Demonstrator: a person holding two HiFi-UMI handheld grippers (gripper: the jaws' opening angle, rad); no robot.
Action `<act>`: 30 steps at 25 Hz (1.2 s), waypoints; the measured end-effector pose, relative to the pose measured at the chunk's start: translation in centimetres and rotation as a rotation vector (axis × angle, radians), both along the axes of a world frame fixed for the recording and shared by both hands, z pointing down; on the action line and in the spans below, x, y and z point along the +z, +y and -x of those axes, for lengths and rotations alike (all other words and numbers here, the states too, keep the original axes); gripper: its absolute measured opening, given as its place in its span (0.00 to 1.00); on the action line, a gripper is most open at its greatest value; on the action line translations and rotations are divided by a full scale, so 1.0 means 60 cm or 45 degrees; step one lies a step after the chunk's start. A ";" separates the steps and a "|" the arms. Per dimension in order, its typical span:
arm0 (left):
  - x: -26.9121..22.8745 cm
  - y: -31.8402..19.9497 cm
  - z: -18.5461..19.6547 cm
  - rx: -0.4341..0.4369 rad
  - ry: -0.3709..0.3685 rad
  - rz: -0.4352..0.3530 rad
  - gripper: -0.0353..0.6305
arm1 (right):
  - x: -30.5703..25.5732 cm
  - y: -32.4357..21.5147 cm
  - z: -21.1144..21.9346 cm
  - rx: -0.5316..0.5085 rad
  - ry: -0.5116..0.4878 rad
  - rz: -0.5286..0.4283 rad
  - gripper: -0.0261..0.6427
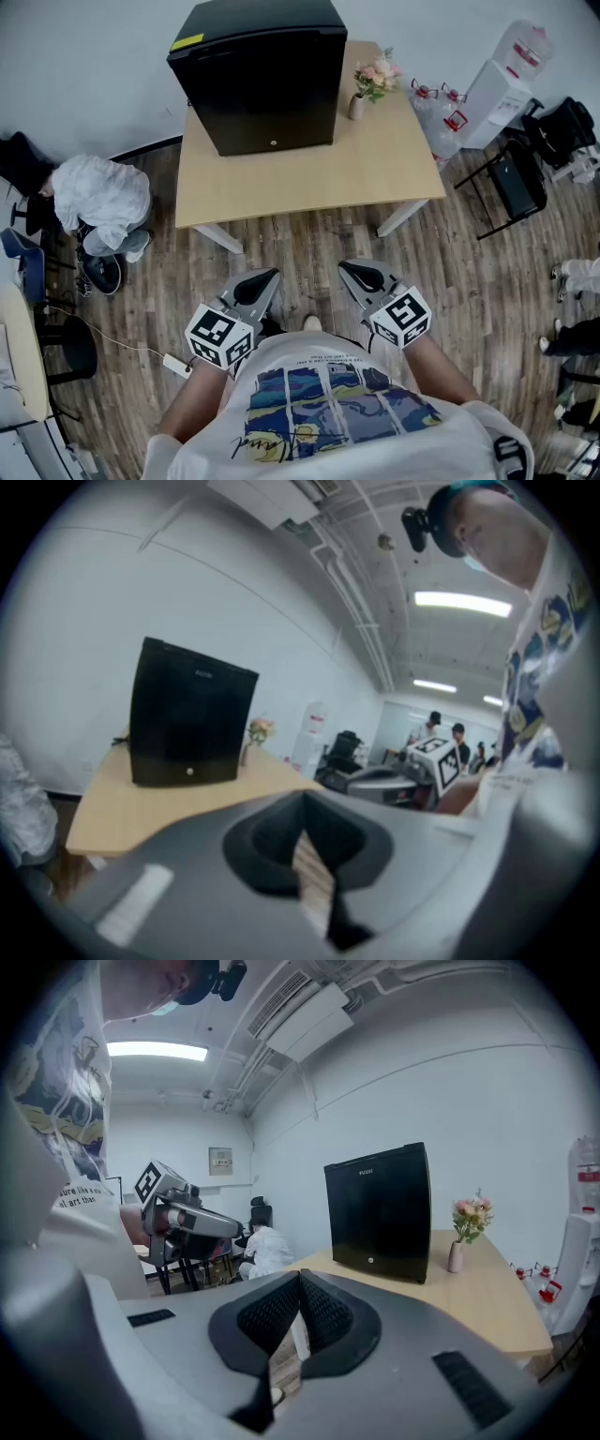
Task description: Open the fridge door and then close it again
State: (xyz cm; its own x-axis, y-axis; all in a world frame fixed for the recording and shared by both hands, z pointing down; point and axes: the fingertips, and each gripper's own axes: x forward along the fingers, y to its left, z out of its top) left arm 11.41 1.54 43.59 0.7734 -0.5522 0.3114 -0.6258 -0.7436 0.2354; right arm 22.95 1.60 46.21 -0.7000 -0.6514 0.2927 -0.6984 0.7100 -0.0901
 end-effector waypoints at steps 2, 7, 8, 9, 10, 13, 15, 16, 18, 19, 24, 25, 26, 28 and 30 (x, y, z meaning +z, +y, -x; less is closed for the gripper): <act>0.002 0.003 0.000 0.004 -0.005 0.007 0.07 | -0.002 0.001 0.002 0.001 -0.006 -0.003 0.06; 0.007 0.011 -0.011 0.016 -0.003 0.011 0.07 | 0.000 0.014 -0.001 -0.001 -0.008 0.002 0.06; 0.006 0.012 -0.014 0.020 0.000 0.009 0.07 | 0.002 0.016 -0.002 -0.001 -0.006 0.004 0.06; 0.006 0.013 -0.016 0.024 0.002 0.008 0.07 | 0.002 0.018 -0.003 -0.001 -0.004 0.006 0.06; 0.005 0.013 -0.018 0.028 0.003 0.008 0.07 | 0.003 0.019 -0.004 -0.002 -0.004 0.007 0.06; 0.006 0.016 -0.019 0.030 0.004 0.010 0.07 | 0.002 0.021 -0.004 -0.003 -0.004 0.007 0.06; 0.008 0.019 -0.017 0.026 0.002 0.013 0.07 | 0.002 0.023 -0.001 -0.007 -0.005 0.003 0.06; 0.008 0.020 -0.016 0.025 0.001 0.015 0.07 | 0.001 0.025 0.001 -0.011 -0.005 0.000 0.06; 0.010 0.024 -0.015 0.026 0.000 0.017 0.07 | 0.002 0.029 0.004 -0.017 -0.002 -0.001 0.06; 0.010 0.026 -0.015 0.026 0.000 0.018 0.07 | 0.004 0.032 0.005 -0.020 0.000 0.001 0.06; 0.010 0.032 -0.013 0.028 0.001 0.017 0.07 | 0.006 0.038 0.008 -0.022 0.007 0.004 0.06; 0.010 0.032 -0.012 0.027 0.000 0.018 0.07 | 0.006 0.038 0.009 -0.022 0.009 0.004 0.06; 0.011 0.032 -0.012 0.026 0.000 0.019 0.07 | 0.006 0.038 0.010 -0.022 0.011 0.003 0.06; 0.013 0.032 -0.012 0.023 0.000 0.021 0.07 | 0.007 0.038 0.010 -0.025 0.015 0.004 0.06; 0.014 0.033 -0.013 0.021 -0.001 0.022 0.07 | 0.008 0.041 0.012 -0.031 0.018 0.004 0.06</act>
State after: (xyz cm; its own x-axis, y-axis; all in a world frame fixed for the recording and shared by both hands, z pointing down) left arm 12.17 3.53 44.46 0.7823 -0.5337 0.3213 -0.6134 -0.7500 0.2477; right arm 22.24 4.04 46.71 -0.7115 -0.6330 0.3050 -0.6820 0.7267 -0.0827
